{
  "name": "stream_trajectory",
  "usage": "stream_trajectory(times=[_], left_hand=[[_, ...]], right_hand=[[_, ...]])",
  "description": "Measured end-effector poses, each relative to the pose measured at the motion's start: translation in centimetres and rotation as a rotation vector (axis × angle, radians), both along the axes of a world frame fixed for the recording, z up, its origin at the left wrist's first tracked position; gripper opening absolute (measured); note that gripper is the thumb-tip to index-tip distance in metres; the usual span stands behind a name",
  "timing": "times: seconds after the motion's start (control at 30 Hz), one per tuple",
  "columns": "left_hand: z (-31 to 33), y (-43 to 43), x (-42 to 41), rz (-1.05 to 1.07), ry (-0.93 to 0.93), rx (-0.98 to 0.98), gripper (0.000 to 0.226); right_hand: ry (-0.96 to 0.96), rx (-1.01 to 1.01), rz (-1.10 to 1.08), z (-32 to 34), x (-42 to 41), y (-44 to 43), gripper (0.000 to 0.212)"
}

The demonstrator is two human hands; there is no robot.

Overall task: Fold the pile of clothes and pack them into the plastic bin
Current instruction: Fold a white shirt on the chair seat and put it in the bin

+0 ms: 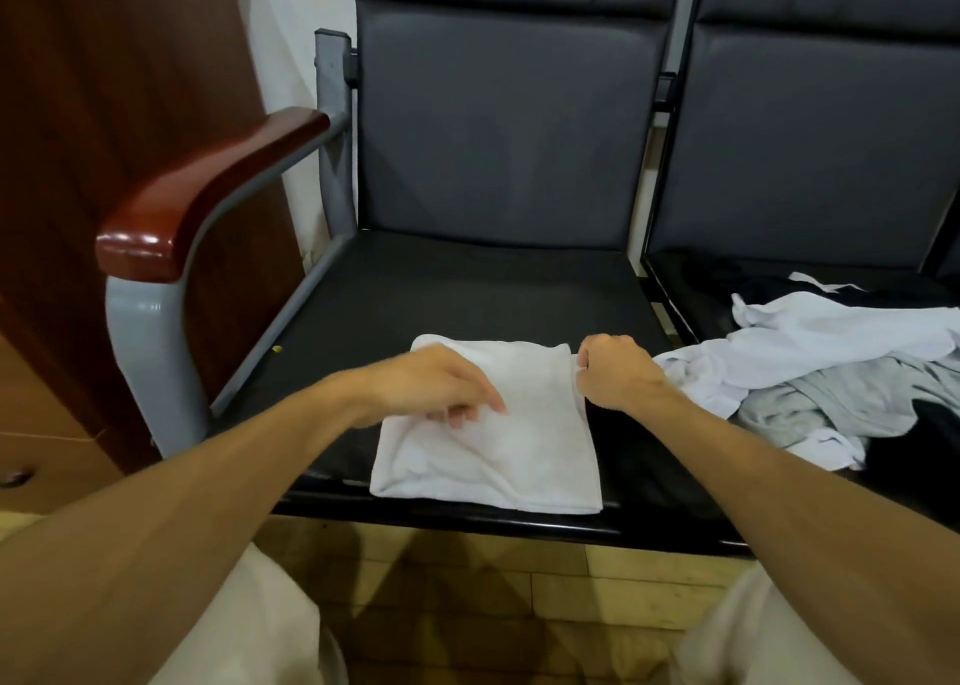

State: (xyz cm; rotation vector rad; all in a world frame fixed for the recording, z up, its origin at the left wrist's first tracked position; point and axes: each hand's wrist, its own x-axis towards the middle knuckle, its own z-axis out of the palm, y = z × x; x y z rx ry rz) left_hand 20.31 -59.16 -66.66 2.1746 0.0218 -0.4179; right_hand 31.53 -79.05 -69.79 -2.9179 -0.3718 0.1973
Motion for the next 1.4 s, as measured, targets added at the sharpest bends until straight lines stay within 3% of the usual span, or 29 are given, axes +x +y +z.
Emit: stream_trajectory(times=[0.03,0.1,0.17,0.27,0.37,0.5,0.57,0.63,0.73,0.87,1.0,1.1,1.23,1.4], left_hand=[[-0.5,0.9,0.6,0.139,-0.077,0.065,0.024],[-1.8,2.7,1.9,0.311,-0.132,0.369,0.022],[-2.9,3.6,2.5,0.37,0.004,0.58,0.039],[-3.6,3.4,2.6,0.361,0.229,0.663,0.08],[-3.6,2.6,3.0,0.251,0.297,0.74,0.094],[-3.1,2.1,3.2,0.304,0.199,0.438,0.063],[-2.5,1.6,3.2,0.361,0.107,0.319,0.038],[-1.7,1.4,3.0,0.423,0.058,0.34,0.022],[-1.1,2.3,2.2,0.545,0.101,0.318,0.04],[1.3,3.0,0.2,0.644,0.205,-0.109,0.048],[4.7,5.2,-2.0,0.771,0.088,-0.442,0.055],[7.2,7.7,-5.3,0.826,-0.056,-0.54,0.05],[9.3,11.5,-11.4,0.94,-0.253,-0.575,0.039],[7.6,16.7,-20.7,1.188,-0.412,-0.498,0.043]], right_hand=[[0.039,-0.033,-0.009,0.5,-0.3,0.1,0.011],[0.122,-0.094,-0.018,1.2,-0.7,0.2,0.021],[0.187,-0.13,-0.014,1.2,-1.0,0.4,0.025],[0.247,-0.157,-0.003,0.6,-1.4,0.8,0.036],[0.244,-0.245,0.022,0.3,-1.4,1.4,0.058],[0.286,-0.311,0.069,0.6,-1.6,2.3,0.063],[0.349,-0.271,0.1,1.1,-2.1,2.8,0.052],[0.388,-0.135,0.097,1.5,-2.5,3.2,0.034],[0.412,0.269,0.029,2.3,-3.3,3.2,0.03],[0.482,0.775,-0.044,3.6,-5.4,2.9,0.018],[0.427,1.007,0.018,6.0,-7.4,3.8,0.023],[0.474,1.146,0.125,9.2,-9.5,6.2,0.022],[0.592,1.208,0.294,12.4,-12.6,11.9,0.036],[0.564,0.962,0.529,12.2,-17.7,21.5,0.05]])
